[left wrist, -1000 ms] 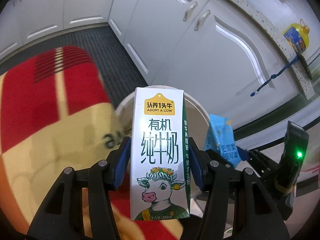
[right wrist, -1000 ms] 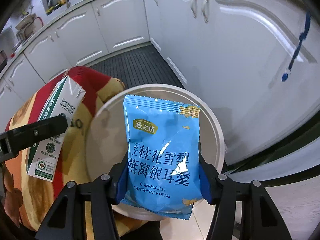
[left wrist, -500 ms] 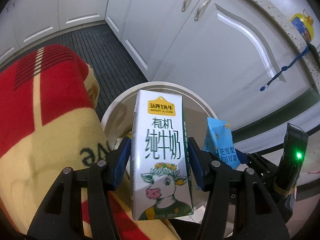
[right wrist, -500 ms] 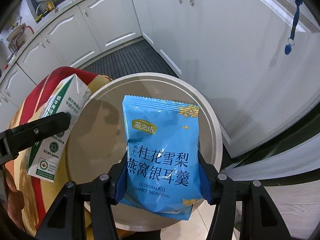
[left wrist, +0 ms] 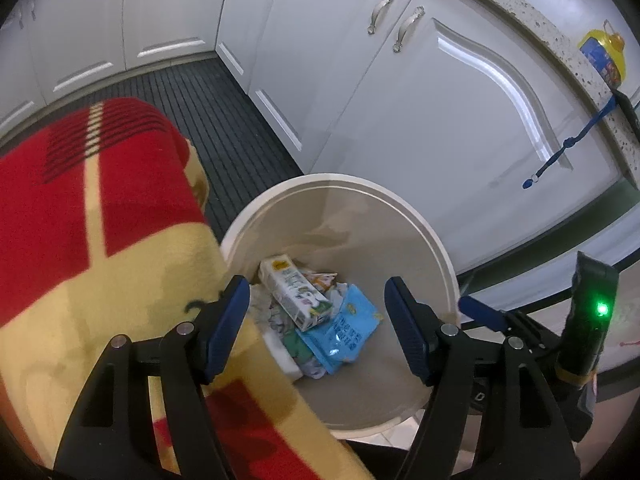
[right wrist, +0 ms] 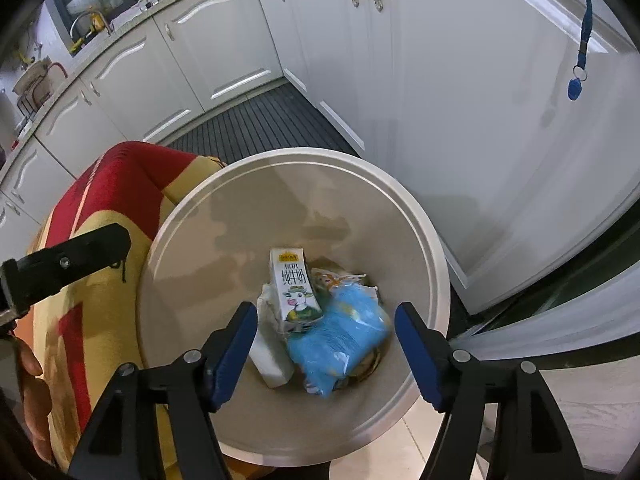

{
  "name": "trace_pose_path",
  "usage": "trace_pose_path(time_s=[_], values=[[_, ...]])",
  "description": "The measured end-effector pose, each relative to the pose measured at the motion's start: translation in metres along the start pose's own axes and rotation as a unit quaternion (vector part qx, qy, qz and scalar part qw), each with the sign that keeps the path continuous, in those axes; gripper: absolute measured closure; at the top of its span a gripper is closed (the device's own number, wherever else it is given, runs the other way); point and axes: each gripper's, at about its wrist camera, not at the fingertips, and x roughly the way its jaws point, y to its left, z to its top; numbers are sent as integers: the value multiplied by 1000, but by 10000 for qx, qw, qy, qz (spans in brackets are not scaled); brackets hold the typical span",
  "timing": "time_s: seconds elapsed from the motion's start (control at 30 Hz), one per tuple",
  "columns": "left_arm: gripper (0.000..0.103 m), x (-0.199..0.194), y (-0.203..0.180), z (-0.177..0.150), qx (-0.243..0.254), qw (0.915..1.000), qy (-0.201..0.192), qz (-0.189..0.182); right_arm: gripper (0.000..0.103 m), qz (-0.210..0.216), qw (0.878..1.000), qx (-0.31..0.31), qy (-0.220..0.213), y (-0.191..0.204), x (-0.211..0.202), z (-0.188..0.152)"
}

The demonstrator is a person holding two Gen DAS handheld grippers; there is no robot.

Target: Collect trash

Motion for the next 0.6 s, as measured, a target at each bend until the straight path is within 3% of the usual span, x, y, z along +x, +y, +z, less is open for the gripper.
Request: trace_pose_path(time_s=[0.17, 0.37, 0.6], values=[[34, -12, 0, -7, 256, 9984, -103, 492, 34, -17, 9999, -33, -167, 4, -10, -6], [34, -35, 8, -22, 349, 9952, -393, 831, 34, -6, 9981, -41, -608, 18, -36, -17], [34, -83, 17, -39, 310, 9868, -1115, 1128, 34, -126, 9937, -188, -1101, 41, -67, -33]])
